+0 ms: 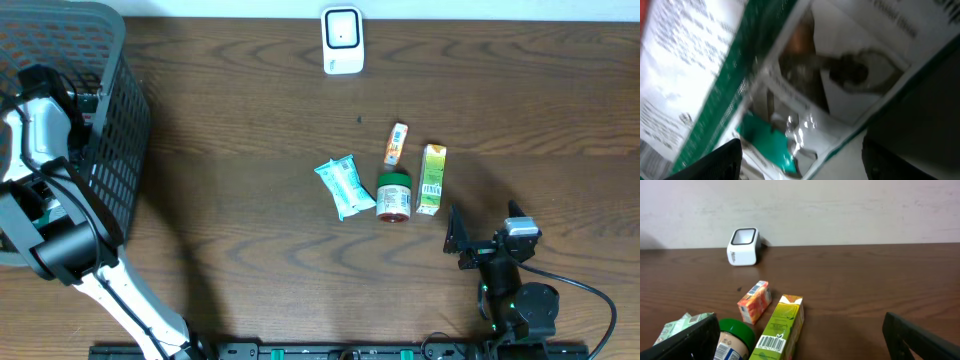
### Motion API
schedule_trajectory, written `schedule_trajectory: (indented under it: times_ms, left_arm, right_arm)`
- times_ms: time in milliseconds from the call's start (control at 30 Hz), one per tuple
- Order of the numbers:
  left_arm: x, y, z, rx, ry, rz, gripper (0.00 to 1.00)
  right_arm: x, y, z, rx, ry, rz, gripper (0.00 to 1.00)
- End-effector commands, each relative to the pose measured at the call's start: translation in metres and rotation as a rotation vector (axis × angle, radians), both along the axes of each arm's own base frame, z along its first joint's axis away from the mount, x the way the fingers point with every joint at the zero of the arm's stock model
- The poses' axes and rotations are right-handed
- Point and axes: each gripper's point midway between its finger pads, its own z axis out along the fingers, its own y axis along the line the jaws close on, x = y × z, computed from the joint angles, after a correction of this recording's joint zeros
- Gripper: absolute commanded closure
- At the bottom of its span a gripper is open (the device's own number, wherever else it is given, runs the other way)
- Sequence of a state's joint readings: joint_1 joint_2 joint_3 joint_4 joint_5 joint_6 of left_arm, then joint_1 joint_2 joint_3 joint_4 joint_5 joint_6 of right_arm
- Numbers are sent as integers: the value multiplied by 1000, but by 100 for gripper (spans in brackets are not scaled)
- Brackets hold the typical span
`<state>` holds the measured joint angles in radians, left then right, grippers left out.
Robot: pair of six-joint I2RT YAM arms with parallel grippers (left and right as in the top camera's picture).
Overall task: Scan the item barcode
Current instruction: 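Move the left gripper into the basket and grasp the green gloves pack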
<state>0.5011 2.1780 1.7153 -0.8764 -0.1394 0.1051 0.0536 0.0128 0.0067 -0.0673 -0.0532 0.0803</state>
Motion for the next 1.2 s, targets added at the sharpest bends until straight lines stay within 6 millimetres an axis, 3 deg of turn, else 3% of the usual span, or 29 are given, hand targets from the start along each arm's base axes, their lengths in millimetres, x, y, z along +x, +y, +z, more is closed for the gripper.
schedule_trajectory:
  times_ms: [0, 267, 400, 700, 733, 800, 867, 900, 1000, 1167]
  left_arm:
    - [-11, 8, -28, 34, 99, -38, 21]
    - [-6, 24, -25, 120, 89, -24, 22]
    - [-2, 27, -24, 130, 72, -21, 36]
    - [-20, 37, -41, 122, 84, 18, 39]
    - [-22, 39, -42, 121, 84, 26, 42]
    - [-25, 43, -41, 120, 75, 59, 61]
    - [-25, 42, -39, 114, 66, 67, 87]
    - [-24, 42, -36, 116, 57, 78, 92]
    - [-16, 37, -20, 114, 5, 94, 92]
    - [1, 30, 37, 166, -120, 81, 93]
  right_arm:
    - [0, 2, -1, 13, 3, 9, 1]
    - [0, 2, -1, 13, 3, 9, 1]
    - [0, 2, -1, 13, 3, 9, 1]
    - [0, 2, -1, 13, 3, 9, 1]
    - [0, 2, -1, 13, 3, 9, 1]
    - [0, 2, -1, 13, 3, 9, 1]
    - [0, 2, -1, 13, 3, 9, 1]
    - [0, 2, -1, 13, 3, 9, 1]
    - [0, 2, -1, 13, 3, 9, 1]
    - [0, 2, -1, 13, 3, 9, 1]
